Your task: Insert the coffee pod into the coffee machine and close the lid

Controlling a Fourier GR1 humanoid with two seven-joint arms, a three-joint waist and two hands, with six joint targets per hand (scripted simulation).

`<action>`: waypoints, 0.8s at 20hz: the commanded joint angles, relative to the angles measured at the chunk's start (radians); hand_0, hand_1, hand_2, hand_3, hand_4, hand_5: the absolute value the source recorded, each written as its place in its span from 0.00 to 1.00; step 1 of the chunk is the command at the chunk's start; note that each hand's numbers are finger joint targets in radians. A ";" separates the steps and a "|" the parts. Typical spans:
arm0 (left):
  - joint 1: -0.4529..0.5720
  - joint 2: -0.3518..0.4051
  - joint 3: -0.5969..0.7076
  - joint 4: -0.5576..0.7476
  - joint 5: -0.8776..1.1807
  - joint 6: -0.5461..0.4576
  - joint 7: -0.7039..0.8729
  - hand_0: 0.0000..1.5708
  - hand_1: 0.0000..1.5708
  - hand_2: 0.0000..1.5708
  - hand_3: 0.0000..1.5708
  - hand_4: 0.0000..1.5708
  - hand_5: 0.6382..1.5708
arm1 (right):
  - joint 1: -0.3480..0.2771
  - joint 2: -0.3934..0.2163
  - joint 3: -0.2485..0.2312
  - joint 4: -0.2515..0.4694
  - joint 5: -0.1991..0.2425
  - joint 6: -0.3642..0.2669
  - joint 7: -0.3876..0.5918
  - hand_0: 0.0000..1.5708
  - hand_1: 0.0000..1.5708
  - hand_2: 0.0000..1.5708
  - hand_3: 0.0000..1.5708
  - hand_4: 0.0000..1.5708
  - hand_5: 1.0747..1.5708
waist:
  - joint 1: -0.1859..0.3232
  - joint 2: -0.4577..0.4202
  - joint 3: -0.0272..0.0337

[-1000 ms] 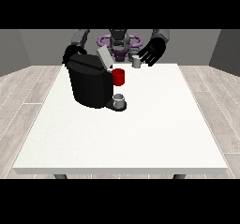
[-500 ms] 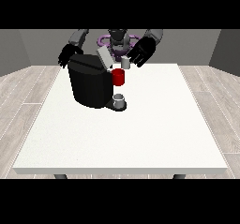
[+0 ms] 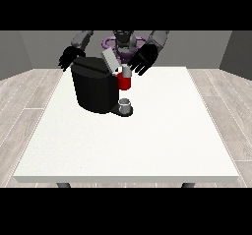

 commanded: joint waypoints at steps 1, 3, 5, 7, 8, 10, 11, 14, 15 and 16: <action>-0.010 -0.009 -0.012 0.004 -0.013 -0.014 -0.003 0.84 0.84 0.85 0.79 0.32 1.00 | -0.033 -0.010 -0.026 -0.003 -0.004 -0.020 0.050 0.00 0.00 0.00 0.00 0.33 1.00 | 0.022 -0.001 0.0002; -0.048 -0.042 -0.012 -0.007 -0.006 -0.024 0.045 0.81 0.81 0.83 0.78 0.33 1.00 | -0.025 0.002 -0.038 0.036 -0.016 -0.013 -0.022 0.00 0.00 0.00 0.00 0.34 1.00 | 0.021 0.005 0.0006; -0.026 -0.032 -0.015 -0.009 -0.004 -0.048 0.015 0.80 0.80 0.83 0.77 0.33 1.00 | 0.014 -0.007 -0.044 0.048 -0.022 0.004 -0.053 0.00 0.00 0.00 0.00 0.33 1.00 | 0.032 -0.007 0.0005; 0.017 -0.088 -0.039 -0.016 -0.026 0.010 0.006 0.77 0.77 0.80 0.76 0.32 1.00 | 0.007 -0.006 -0.043 0.044 -0.027 0.003 -0.018 0.00 0.00 0.00 0.00 0.32 1.00 | 0.040 -0.016 0.0003; -0.026 -0.059 -0.026 -0.020 -0.023 0.003 -0.001 0.75 0.75 0.80 0.75 0.32 1.00 | -0.028 -0.009 -0.057 0.059 -0.032 0.003 -0.048 0.00 0.00 0.00 0.00 0.33 1.00 | 0.040 0.029 0.0004; -0.039 -0.061 -0.034 -0.016 -0.029 -0.028 0.032 0.75 0.75 0.80 0.76 0.32 1.00 | -0.041 -0.016 -0.070 0.062 -0.036 -0.010 0.002 0.00 0.00 0.00 0.00 0.32 1.00 | 0.047 -0.011 0.0005; 0.004 -0.059 -0.019 0.009 -0.018 -0.005 -0.021 0.75 0.75 0.80 0.76 0.31 1.00 | -0.052 -0.020 -0.053 -0.005 -0.039 -0.008 0.068 0.00 0.00 0.00 0.00 0.33 1.00 | 0.026 -0.007 -0.0001; -0.044 -0.054 -0.022 -0.010 -0.022 -0.030 -0.001 0.76 0.76 0.81 0.76 0.33 1.00 | -0.050 -0.012 -0.086 0.063 -0.038 -0.022 -0.051 0.00 0.00 0.00 0.00 0.33 1.00 | 0.047 0.034 0.0005; -0.027 -0.068 -0.015 -0.005 -0.017 -0.016 0.019 0.77 0.77 0.81 0.77 0.33 1.00 | 0.014 -0.042 -0.075 0.066 -0.056 0.053 -0.076 0.00 0.00 0.00 0.00 0.33 1.00 | 0.018 0.018 0.0006; -0.056 -0.035 -0.021 -0.011 -0.028 -0.039 -0.004 0.75 0.75 0.81 0.77 0.33 1.00 | -0.036 -0.017 -0.082 0.076 -0.033 -0.008 -0.082 0.00 0.00 0.00 0.00 0.31 1.00 | 0.048 0.041 0.0005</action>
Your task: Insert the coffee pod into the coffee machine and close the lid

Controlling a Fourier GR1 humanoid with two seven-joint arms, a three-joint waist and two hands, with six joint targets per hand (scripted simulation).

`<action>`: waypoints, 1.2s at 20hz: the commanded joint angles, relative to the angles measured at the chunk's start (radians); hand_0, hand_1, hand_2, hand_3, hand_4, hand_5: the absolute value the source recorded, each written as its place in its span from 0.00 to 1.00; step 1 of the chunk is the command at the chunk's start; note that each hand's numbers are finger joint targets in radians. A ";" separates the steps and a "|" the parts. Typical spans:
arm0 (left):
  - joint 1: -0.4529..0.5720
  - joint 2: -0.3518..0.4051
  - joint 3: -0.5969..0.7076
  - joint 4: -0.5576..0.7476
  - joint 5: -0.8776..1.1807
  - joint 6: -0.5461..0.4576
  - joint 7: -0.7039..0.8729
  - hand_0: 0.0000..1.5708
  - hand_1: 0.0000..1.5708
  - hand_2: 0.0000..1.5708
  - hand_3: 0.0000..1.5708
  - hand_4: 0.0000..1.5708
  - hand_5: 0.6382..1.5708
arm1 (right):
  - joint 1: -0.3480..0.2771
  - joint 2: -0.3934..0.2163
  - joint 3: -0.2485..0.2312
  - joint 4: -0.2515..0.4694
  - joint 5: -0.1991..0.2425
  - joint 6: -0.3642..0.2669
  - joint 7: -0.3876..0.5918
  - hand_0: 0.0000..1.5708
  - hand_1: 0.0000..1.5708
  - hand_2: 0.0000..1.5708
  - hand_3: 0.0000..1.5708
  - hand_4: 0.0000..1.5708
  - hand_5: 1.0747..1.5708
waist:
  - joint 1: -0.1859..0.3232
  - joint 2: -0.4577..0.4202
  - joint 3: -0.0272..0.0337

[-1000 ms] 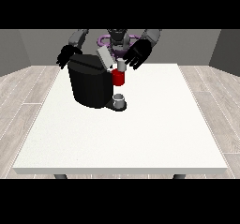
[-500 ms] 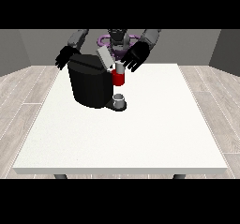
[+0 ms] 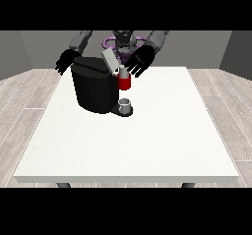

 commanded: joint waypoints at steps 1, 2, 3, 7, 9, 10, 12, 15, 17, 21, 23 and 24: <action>0.052 -0.055 -0.021 -0.006 -0.015 0.025 0.001 0.74 0.74 0.79 0.75 0.32 1.00 | 0.021 -0.024 -0.021 0.025 -0.021 0.032 -0.014 0.00 0.00 0.00 0.00 0.32 1.00 | 0.023 -0.029 0.0000; 0.026 -0.050 -0.023 0.008 -0.032 0.044 0.029 0.74 0.74 0.79 0.75 0.31 1.00 | 0.007 0.019 0.009 -0.003 0.002 -0.015 0.012 0.00 0.00 0.00 0.00 0.29 1.00 | 0.000 -0.025 -0.0001; 0.003 0.039 0.010 0.028 -0.018 0.002 -0.009 0.75 0.75 0.79 0.76 0.31 1.00 | 0.002 0.009 0.008 -0.032 -0.008 -0.004 0.030 0.00 0.00 0.00 0.00 0.28 1.00 | -0.016 0.006 -0.0003; 0.042 -0.017 0.001 0.034 -0.019 0.015 0.006 0.79 0.79 0.81 0.76 0.31 1.00 | 0.038 0.004 0.015 -0.038 -0.005 0.007 0.028 0.00 0.00 0.00 0.00 0.28 1.00 | -0.013 -0.034 -0.0003; 0.049 -0.007 0.002 0.037 -0.024 0.026 -0.029 0.78 0.78 0.81 0.75 0.31 1.00 | 0.026 -0.005 0.020 -0.051 0.000 0.009 0.044 0.00 0.00 0.00 0.00 0.28 1.00 | -0.013 -0.008 -0.0004; 0.006 -0.025 -0.002 0.015 -0.013 -0.019 0.012 0.78 0.78 0.81 0.75 0.31 1.00 | 0.007 -0.009 -0.027 0.018 -0.018 0.001 -0.006 0.00 0.00 0.00 0.00 0.26 1.00 | 0.016 -0.009 0.0001; 0.015 -0.024 0.000 0.028 -0.019 -0.008 0.006 0.78 0.78 0.80 0.73 0.30 1.00 | 0.011 -0.019 -0.011 -0.010 -0.022 0.026 0.018 0.00 0.00 0.00 0.00 0.28 1.00 | -0.004 -0.010 0.0000; 0.005 -0.047 -0.013 0.009 -0.029 -0.009 0.040 0.77 0.77 0.78 0.69 0.29 1.00 | 0.044 -0.012 -0.017 0.045 -0.005 0.015 -0.044 0.00 0.00 0.00 0.00 0.26 1.00 | 0.017 -0.020 0.0003; -0.061 0.003 0.004 0.032 -0.033 -0.030 0.055 0.72 0.72 0.74 0.65 0.28 1.00 | -0.029 -0.005 0.007 0.000 0.011 -0.013 0.043 0.00 0.00 0.00 0.00 0.23 1.00 | -0.011 0.008 0.0000; -0.034 -0.042 -0.030 -0.007 -0.055 -0.006 0.035 0.70 0.70 0.73 0.62 0.26 1.00 | -0.014 -0.004 -0.036 0.067 -0.009 -0.009 -0.055 0.00 0.00 0.00 0.00 0.21 1.00 | 0.031 0.013 0.0006; -0.015 0.008 -0.003 0.026 -0.050 -0.002 -0.008 0.67 0.67 0.71 0.60 0.25 1.00 | -0.020 -0.024 -0.013 0.001 -0.008 0.012 0.012 0.00 0.00 0.00 0.00 0.26 1.00 | 0.001 0.026 -0.0001; 0.021 -0.023 -0.023 0.022 -0.058 -0.002 -0.005 0.68 0.68 0.71 0.60 0.24 1.00 | 0.002 -0.010 -0.009 0.004 -0.017 0.013 0.017 0.00 0.00 0.00 0.00 0.28 1.00 | 0.016 -0.017 -0.0001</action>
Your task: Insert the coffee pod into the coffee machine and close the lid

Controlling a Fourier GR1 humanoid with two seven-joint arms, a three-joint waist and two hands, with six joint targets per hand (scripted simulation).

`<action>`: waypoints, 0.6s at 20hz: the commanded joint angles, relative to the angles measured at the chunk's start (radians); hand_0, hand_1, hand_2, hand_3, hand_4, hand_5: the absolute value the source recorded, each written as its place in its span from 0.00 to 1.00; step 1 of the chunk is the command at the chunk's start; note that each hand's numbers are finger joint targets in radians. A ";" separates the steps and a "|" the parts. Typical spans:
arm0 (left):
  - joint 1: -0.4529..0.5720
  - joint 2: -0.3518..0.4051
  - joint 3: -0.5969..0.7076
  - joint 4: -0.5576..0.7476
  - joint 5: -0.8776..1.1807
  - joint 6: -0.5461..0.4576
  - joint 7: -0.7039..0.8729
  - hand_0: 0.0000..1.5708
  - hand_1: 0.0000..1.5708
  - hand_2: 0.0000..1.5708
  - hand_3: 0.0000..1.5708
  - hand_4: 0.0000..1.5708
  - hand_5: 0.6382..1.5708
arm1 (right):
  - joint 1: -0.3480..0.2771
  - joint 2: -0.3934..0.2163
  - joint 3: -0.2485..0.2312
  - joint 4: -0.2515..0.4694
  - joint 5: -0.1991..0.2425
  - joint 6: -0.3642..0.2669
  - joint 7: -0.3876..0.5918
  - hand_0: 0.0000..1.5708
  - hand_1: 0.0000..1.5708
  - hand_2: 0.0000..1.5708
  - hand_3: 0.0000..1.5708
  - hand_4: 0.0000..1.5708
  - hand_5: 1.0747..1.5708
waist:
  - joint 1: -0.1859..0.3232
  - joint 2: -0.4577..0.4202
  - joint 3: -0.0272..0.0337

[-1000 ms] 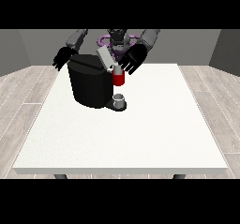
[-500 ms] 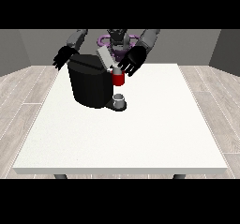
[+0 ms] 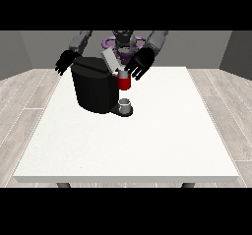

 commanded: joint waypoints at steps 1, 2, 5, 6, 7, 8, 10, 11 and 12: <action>-0.009 0.046 0.003 0.000 -0.012 -0.009 -0.043 0.67 0.67 0.71 0.61 0.23 1.00 | -0.025 -0.010 -0.023 0.000 -0.003 -0.017 -0.005 0.00 0.00 0.00 0.00 0.28 1.00 | 0.009 0.028 -0.0011; 0.020 -0.024 -0.017 -0.011 -0.019 0.006 0.010 0.67 0.67 0.72 0.61 0.23 1.00 | 0.023 -0.004 -0.026 0.037 -0.025 0.020 -0.055 0.00 0.00 0.00 0.00 0.27 1.00 | 0.016 -0.017 -0.0007; 0.020 0.006 0.002 0.007 -0.009 -0.004 -0.026 0.68 0.68 0.71 0.61 0.23 1.00 | 0.037 0.015 0.015 -0.009 -0.003 0.004 0.003 0.00 0.00 0.00 0.00 0.29 1.00 | -0.002 -0.024 -0.0011; -0.005 0.016 0.000 -0.002 -0.015 -0.009 -0.026 0.68 0.68 0.71 0.59 0.24 1.00 | -0.002 -0.008 -0.012 0.007 -0.014 0.014 -0.023 0.00 0.00 0.00 0.00 0.29 1.00 | 0.004 0.003 -0.0009; 0.042 0.004 -0.003 0.002 -0.027 0.039 -0.035 0.65 0.65 0.69 0.58 0.23 1.00 | 0.045 -0.017 -0.005 -0.008 -0.028 0.052 -0.034 0.00 0.00 0.00 0.00 0.26 1.00 | -0.012 -0.004 -0.0010; 0.000 0.043 -0.003 0.016 -0.021 -0.039 -0.038 0.58 0.58 0.65 0.55 0.23 1.00 | 0.022 0.030 0.018 -0.028 0.005 -0.022 0.001 0.00 0.00 0.00 0.00 0.29 1.00 | -0.006 -0.020 -0.0011; 0.016 0.020 -0.053 0.006 -0.064 -0.019 -0.076 0.00 0.00 0.24 0.07 0.00 1.00 | -0.013 0.023 0.023 -0.014 0.031 -0.038 -0.008 0.00 0.00 0.00 0.00 0.30 1.00 | 0.007 0.030 -0.0011; -0.019 0.037 -0.045 0.017 -0.058 -0.059 -0.059 0.00 0.00 0.00 0.00 0.00 1.00 | -0.030 0.046 0.029 -0.019 0.027 -0.056 0.012 0.00 0.00 0.00 0.00 0.28 1.00 | -0.003 0.027 -0.0010; 0.055 0.014 -0.059 0.013 -0.077 0.000 -0.079 0.00 0.00 0.00 0.00 0.00 1.00 | 0.004 0.017 0.011 -0.031 0.001 -0.016 0.009 0.00 0.00 0.00 0.00 0.26 1.00 | -0.004 0.011 -0.0011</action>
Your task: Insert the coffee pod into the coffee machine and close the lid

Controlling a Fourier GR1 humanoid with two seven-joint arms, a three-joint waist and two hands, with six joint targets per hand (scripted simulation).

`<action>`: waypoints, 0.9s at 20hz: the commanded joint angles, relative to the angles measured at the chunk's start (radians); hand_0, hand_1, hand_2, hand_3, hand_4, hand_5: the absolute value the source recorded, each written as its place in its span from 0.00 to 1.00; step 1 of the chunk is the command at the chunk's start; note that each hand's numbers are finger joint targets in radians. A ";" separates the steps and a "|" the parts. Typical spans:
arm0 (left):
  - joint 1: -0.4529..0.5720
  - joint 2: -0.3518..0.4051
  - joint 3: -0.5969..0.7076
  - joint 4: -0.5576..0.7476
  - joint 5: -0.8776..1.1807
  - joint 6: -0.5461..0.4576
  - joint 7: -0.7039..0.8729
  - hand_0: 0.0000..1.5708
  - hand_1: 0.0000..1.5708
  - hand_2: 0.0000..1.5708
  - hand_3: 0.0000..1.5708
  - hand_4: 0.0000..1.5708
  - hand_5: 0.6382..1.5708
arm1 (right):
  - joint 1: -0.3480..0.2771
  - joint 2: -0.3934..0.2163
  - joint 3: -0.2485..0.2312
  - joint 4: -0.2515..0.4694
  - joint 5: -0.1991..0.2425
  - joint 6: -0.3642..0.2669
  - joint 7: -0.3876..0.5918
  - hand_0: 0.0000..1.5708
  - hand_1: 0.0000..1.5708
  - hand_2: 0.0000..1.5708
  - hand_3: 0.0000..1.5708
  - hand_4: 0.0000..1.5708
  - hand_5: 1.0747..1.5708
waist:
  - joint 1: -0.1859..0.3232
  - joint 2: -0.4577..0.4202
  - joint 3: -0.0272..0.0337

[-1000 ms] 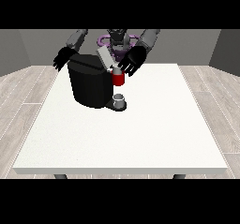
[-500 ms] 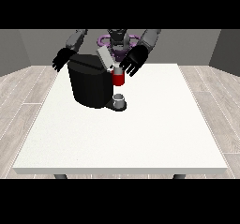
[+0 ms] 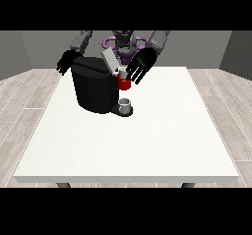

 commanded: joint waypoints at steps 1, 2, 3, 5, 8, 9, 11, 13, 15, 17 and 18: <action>-0.008 0.047 -0.013 0.025 -0.032 -0.026 -0.015 0.00 0.00 0.00 0.00 0.00 1.00 | -0.007 0.002 0.007 -0.013 -0.011 0.016 0.004 0.00 0.00 0.00 0.00 0.26 1.00 | -0.018 0.031 -0.0028; 0.009 0.000 -0.030 0.004 -0.036 -0.024 0.009 0.00 0.00 0.00 0.00 0.00 1.00 | 0.000 -0.003 -0.022 0.029 -0.019 0.006 -0.011 0.00 0.00 0.00 0.00 0.27 1.00 | 0.014 -0.004 -0.0025; 0.036 -0.008 -0.031 0.020 -0.032 -0.034 -0.010 0.00 0.00 0.00 0.00 0.00 1.00 | 0.028 0.020 0.005 -0.003 0.004 -0.025 0.015 0.00 0.00 0.00 0.00 0.28 1.00 | 0.003 -0.028 -0.0029; 0.024 -0.005 -0.032 -0.001 -0.043 -0.018 0.002 0.00 0.00 0.00 0.00 0.00 1.00 | 0.017 -0.023 -0.022 0.040 0.001 0.004 -0.014 0.00 0.00 0.00 0.00 0.22 1.00 | 0.024 -0.017 -0.0027; 0.012 -0.016 -0.025 -0.012 -0.036 -0.025 -0.001 0.00 0.00 0.00 0.00 0.00 1.00 | -0.011 -0.013 -0.045 0.063 -0.004 -0.026 -0.025 0.00 0.00 0.00 0.00 0.22 1.00 | 0.040 -0.014 -0.0027; 0.013 -0.004 -0.019 -0.006 -0.017 -0.095 0.004 0.00 0.00 0.00 0.00 0.00 1.00 | 0.051 0.009 -0.027 0.072 -0.009 -0.013 -0.041 0.00 0.00 0.00 0.00 0.22 1.00 | 0.045 -0.070 -0.0026; 0.045 0.003 -0.014 0.013 -0.044 -0.018 0.007 0.00 0.00 0.00 0.00 0.00 1.00 | 0.044 -0.009 0.005 0.009 -0.005 0.012 0.044 0.00 0.00 0.00 0.00 0.24 1.00 | 0.009 -0.069 -0.0031; 0.004 0.000 -0.009 -0.001 -0.031 -0.076 0.035 0.00 0.00 0.00 0.00 0.00 1.00 | 0.030 -0.009 -0.027 0.053 -0.011 0.000 -0.035 0.00 0.00 0.00 0.00 0.27 1.00 | 0.032 -0.067 -0.0026; 0.048 -0.018 -0.022 -0.029 -0.026 -0.093 -0.001 0.00 0.00 0.00 0.00 0.00 1.00 | 0.064 -0.018 -0.055 0.091 -0.022 0.001 -0.056 0.00 0.00 0.00 0.00 0.26 1.00 | 0.075 -0.107 -0.0025; 0.087 -0.028 -0.012 -0.024 -0.026 -0.048 -0.021 0.00 0.00 0.00 0.00 0.00 1.00 | 0.074 0.023 -0.018 0.055 -0.006 -0.030 -0.030 0.00 0.00 0.00 0.00 0.25 1.00 | 0.072 -0.112 -0.0029; 0.043 -0.056 -0.018 -0.038 -0.035 -0.055 0.050 0.00 0.00 0.00 0.00 0.00 1.00 | 0.052 0.014 -0.031 0.093 -0.002 -0.037 -0.035 0.00 0.00 0.00 0.00 0.24 1.00 | 0.073 -0.115 -0.0026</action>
